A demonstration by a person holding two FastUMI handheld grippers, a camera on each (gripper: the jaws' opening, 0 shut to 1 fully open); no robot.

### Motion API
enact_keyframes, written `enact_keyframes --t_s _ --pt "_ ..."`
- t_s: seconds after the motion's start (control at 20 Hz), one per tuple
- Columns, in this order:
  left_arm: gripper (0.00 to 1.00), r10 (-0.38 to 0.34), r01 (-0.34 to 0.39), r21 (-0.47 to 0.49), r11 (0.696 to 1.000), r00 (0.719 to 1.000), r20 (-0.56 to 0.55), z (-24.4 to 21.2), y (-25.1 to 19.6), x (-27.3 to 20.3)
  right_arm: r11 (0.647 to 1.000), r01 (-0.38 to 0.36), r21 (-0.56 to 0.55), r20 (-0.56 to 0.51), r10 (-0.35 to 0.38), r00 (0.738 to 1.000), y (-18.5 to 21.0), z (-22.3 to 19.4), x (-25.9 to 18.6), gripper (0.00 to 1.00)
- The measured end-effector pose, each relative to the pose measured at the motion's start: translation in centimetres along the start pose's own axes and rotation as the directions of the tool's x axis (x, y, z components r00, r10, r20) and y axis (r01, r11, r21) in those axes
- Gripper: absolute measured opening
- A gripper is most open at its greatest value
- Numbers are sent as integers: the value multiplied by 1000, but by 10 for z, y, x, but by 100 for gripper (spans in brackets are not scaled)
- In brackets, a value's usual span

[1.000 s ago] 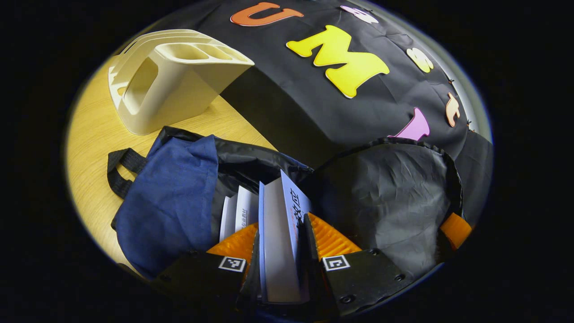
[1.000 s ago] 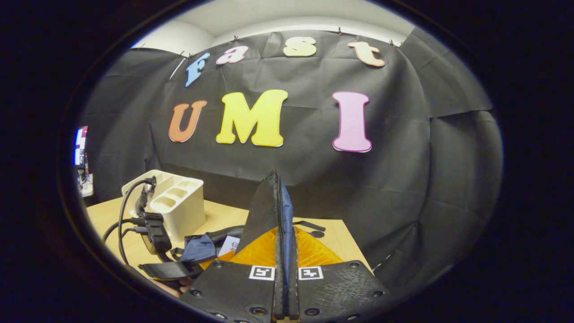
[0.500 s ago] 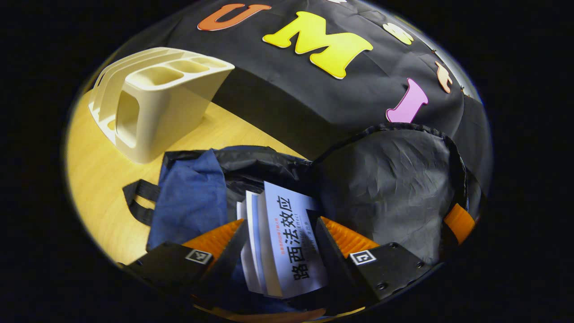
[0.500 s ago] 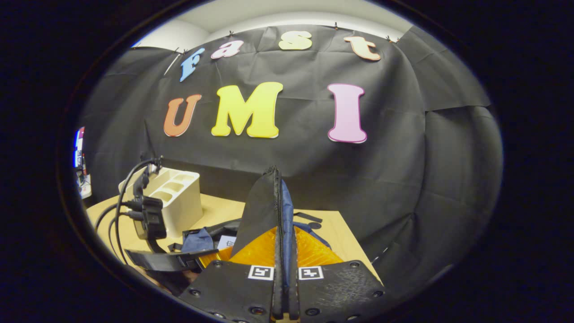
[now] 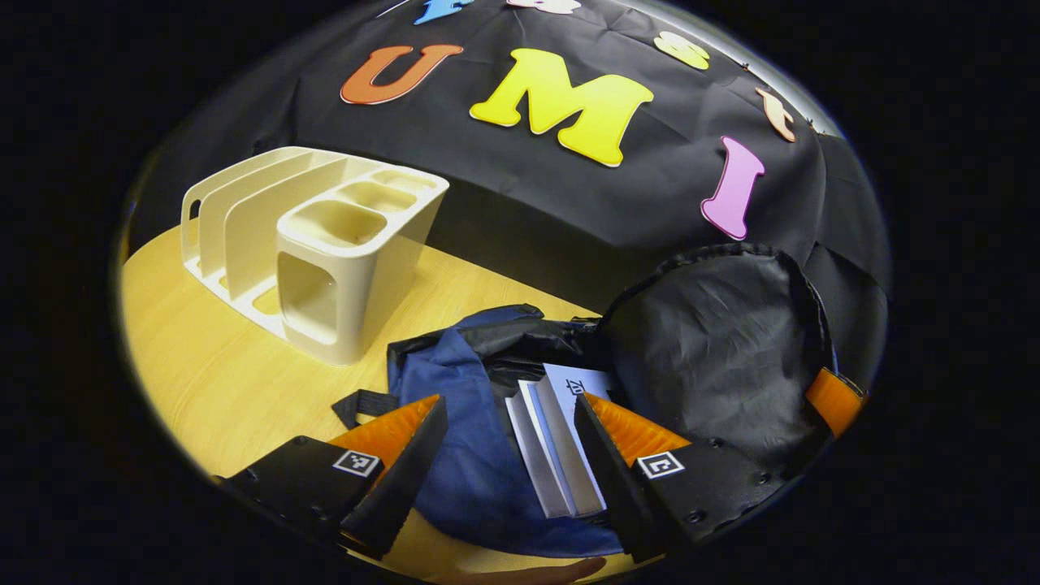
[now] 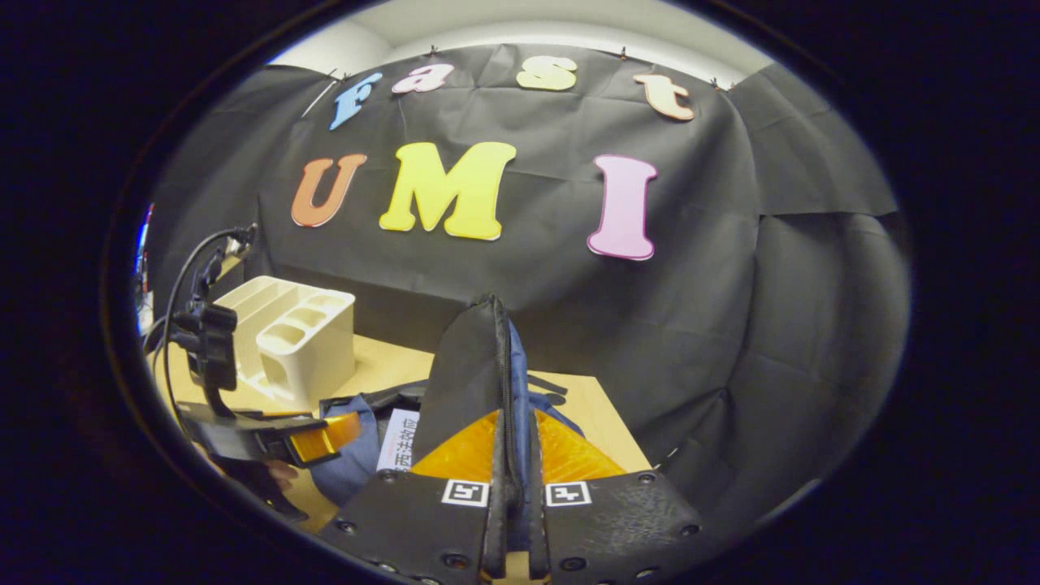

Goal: Open the schoolbag, grab two books from the bookshelf and put them into the schoolbag.

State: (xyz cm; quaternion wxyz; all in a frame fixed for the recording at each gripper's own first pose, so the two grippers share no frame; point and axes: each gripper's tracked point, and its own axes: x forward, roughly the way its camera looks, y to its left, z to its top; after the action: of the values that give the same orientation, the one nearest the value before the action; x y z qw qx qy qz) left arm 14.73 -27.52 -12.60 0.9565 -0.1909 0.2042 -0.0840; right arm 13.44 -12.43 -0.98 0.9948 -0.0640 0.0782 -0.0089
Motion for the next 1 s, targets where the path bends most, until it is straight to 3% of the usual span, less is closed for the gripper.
enact_keyframes --t_s 0.1,0.15,0.2,0.25,0.3,0.35,0.4,0.45,0.55,0.75,0.8,0.85,0.95,1.0 --pt "99 31 -32 32 999 999 25 6 18 -12 999 31 -7 0 -31 1000 -3 -3 -5 11" --pt "99 46 -48 46 998 998 43 11 26 -20 999 43 -3 -13 -43 999 -4 -8 -7 6" --pt "99 55 -59 59 997 997 59 16 34 -29 999 46 8 -20 -46 999 -2 -13 -8 16" --pt "99 64 -70 75 995 995 73 20 42 -37 999 50 21 -20 -50 999 -1 -17 -11 16" --pt "98 82 -90 92 992 993 80 22 52 -44 998 53 34 -24 -52 998 0 -20 -14 24" --pt "97 98 -107 103 989 991 90 25 62 -52 997 65 43 -23 -64 998 0 -23 -18 16" --pt "97 108 -119 115 986 989 100 27 70 -61 996 68 51 -18 -67 998 2 -24 -24 17" --pt "97 119 -132 121 984 987 110 29 79 -69 996 71 56 -16 -70 997 4 -26 -29 27" --pt "97 143 -160 136 978 982 127 33 94 -88 994 87 62 -14 -86 996 5 -30 -38 30" --pt "97 165 -200 176 964 967 197 51 115 -129 992 101 72 -16 -100 995 11 -33 -63 53" --pt "97 173 -214 188 959 961 215 55 119 -140 992 98 74 -12 -97 995 16 -32 -69 56" --pt "97 182 -230 197 953 955 235 60 125 -152 993 100 70 -3 -100 995 18 -31 -76 49" --pt "97 190 -249 201 947 943 272 69 132 -170 991 121 52 33 -123 992 17 -25 -88 53" --pt "96 191 -250 199 948 943 272 71 135 -178 989 141 49 50 -143 988 13 -22 -95 60"
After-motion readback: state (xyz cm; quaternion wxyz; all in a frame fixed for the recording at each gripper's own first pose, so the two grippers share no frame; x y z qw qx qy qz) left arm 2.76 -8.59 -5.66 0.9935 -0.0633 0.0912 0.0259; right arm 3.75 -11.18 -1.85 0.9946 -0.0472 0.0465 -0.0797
